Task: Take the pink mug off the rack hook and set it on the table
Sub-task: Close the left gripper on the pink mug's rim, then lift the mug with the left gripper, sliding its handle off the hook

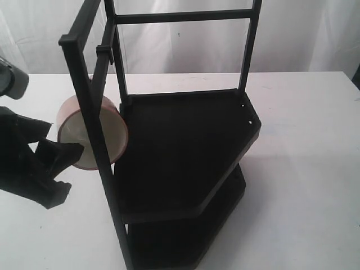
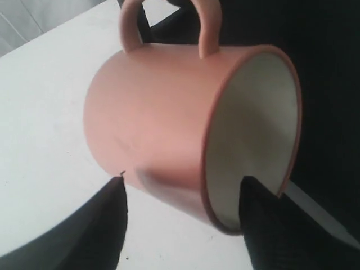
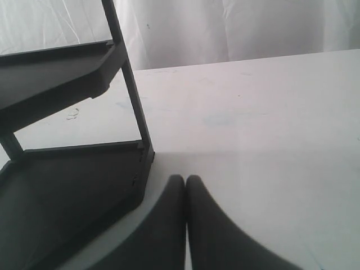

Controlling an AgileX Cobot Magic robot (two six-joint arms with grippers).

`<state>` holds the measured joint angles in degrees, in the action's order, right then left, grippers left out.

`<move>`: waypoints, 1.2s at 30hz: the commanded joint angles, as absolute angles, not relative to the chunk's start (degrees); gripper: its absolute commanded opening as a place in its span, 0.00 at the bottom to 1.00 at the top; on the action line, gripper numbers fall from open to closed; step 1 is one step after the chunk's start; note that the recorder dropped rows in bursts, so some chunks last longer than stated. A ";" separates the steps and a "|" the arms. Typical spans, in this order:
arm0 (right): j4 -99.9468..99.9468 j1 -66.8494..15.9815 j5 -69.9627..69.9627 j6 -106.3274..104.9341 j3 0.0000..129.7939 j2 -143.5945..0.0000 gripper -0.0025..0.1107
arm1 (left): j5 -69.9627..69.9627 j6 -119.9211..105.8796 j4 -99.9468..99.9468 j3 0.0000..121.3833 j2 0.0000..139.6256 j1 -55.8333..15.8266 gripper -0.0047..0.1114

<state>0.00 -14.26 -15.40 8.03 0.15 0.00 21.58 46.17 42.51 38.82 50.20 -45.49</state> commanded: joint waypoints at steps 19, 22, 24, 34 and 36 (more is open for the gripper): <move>0.00 -14.21 -15.02 8.18 0.00 0.00 0.02 | 25.42 55.03 59.88 41.91 52.74 -46.02 0.57; 0.00 -14.21 -15.02 8.18 0.00 0.00 0.02 | 26.22 58.04 62.75 41.91 52.74 -46.02 0.57; 0.00 -14.21 -15.02 8.18 0.00 0.00 0.02 | 27.12 58.67 63.90 41.91 52.74 -46.02 0.57; 0.00 -14.21 -15.17 8.18 0.00 0.00 0.02 | 26.99 64.81 69.78 41.91 53.03 -46.02 0.57; 0.00 -14.21 -15.17 8.18 0.00 0.00 0.02 | 26.62 66.21 70.30 41.91 53.58 -46.02 0.57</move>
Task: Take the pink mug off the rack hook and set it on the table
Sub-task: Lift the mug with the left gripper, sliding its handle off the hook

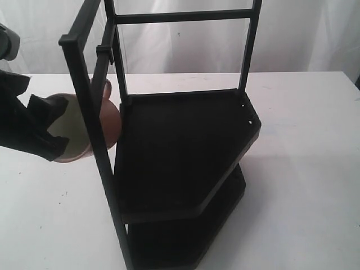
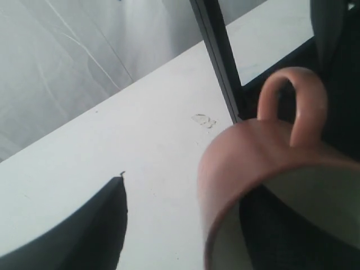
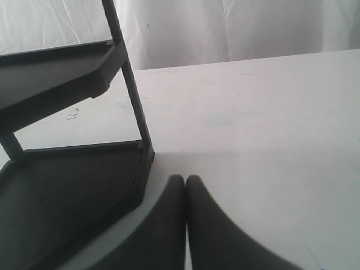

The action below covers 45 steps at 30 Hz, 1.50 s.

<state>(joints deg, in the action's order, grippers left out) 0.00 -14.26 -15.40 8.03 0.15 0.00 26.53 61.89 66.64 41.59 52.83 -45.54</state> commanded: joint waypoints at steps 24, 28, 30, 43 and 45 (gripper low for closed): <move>0.00 -14.21 -15.20 9.13 0.00 0.00 0.02 | 24.63 66.47 67.27 41.99 59.98 -45.78 0.57; 0.00 -14.21 -15.20 9.13 0.00 0.00 0.02 | 25.20 67.10 67.27 41.99 60.37 -45.78 0.56; 0.00 -14.21 -15.20 9.13 0.00 0.00 0.02 | 25.29 67.49 67.27 41.99 60.61 -45.78 0.54; 0.00 -14.21 -15.20 9.13 0.00 0.00 0.02 | 26.57 72.25 63.01 41.99 60.61 -45.78 0.49; 0.00 -14.21 -15.20 9.13 0.00 0.00 0.02 | 26.57 72.25 63.01 41.99 60.61 -45.78 0.39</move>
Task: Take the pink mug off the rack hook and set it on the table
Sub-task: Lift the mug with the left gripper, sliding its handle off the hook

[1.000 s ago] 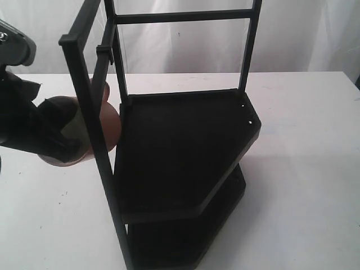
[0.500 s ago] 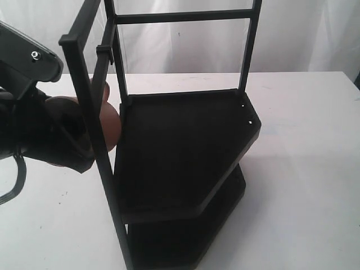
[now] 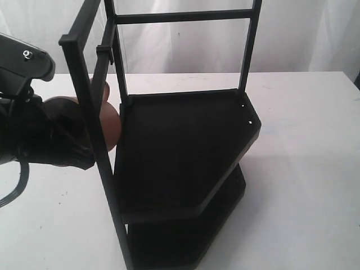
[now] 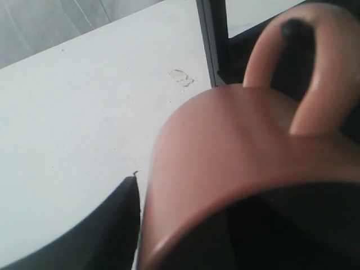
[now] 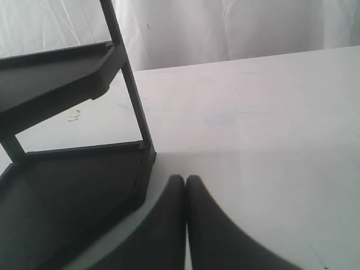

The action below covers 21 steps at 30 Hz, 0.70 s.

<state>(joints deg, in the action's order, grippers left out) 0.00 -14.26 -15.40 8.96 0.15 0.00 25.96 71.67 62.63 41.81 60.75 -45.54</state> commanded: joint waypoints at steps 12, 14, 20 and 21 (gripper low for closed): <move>0.00 -14.21 -15.05 9.13 0.00 0.00 0.02 | 26.12 71.55 63.13 41.99 60.61 -45.78 0.04; 0.00 -14.21 -15.05 9.13 0.00 0.00 0.02 | 27.13 71.55 63.72 41.99 60.61 -45.78 0.04; 0.00 -14.21 -15.17 9.13 0.00 0.00 0.02 | 28.16 71.55 65.18 42.12 56.29 -45.78 0.04; 0.00 -14.21 -15.17 9.13 0.00 0.00 0.02 | 28.16 71.55 65.18 42.75 55.43 -45.78 0.04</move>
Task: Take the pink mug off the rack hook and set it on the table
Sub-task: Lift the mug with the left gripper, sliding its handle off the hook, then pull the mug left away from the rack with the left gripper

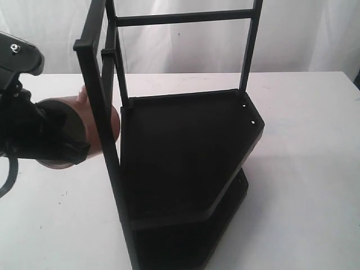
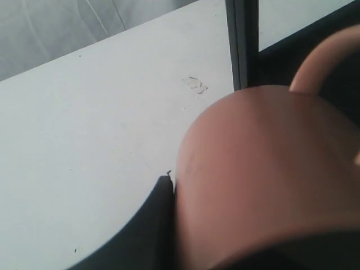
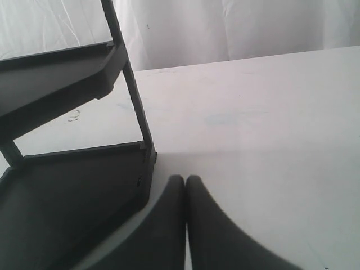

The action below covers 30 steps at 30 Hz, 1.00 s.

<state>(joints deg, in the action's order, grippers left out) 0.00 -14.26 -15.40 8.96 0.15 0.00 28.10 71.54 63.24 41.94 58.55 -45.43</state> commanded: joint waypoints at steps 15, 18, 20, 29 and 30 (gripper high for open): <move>0.00 -14.21 -15.17 9.13 0.00 0.00 0.02 | 40.21 65.13 63.65 43.42 51.63 -45.78 0.04; 0.00 -14.21 -15.17 9.13 0.00 0.00 0.02 | 43.27 63.48 61.45 43.42 50.03 -45.78 0.04; 0.00 -14.21 -15.17 9.13 0.00 0.00 0.02 | 45.40 61.06 58.47 43.42 49.13 -45.78 0.04; 0.00 -14.21 -15.06 9.13 0.00 0.00 0.02 | 56.00 42.22 41.95 51.04 48.63 -45.78 0.04; 0.00 -14.21 -15.06 9.13 0.00 0.00 0.02 | 57.42 41.07 41.62 52.31 48.63 -45.78 0.04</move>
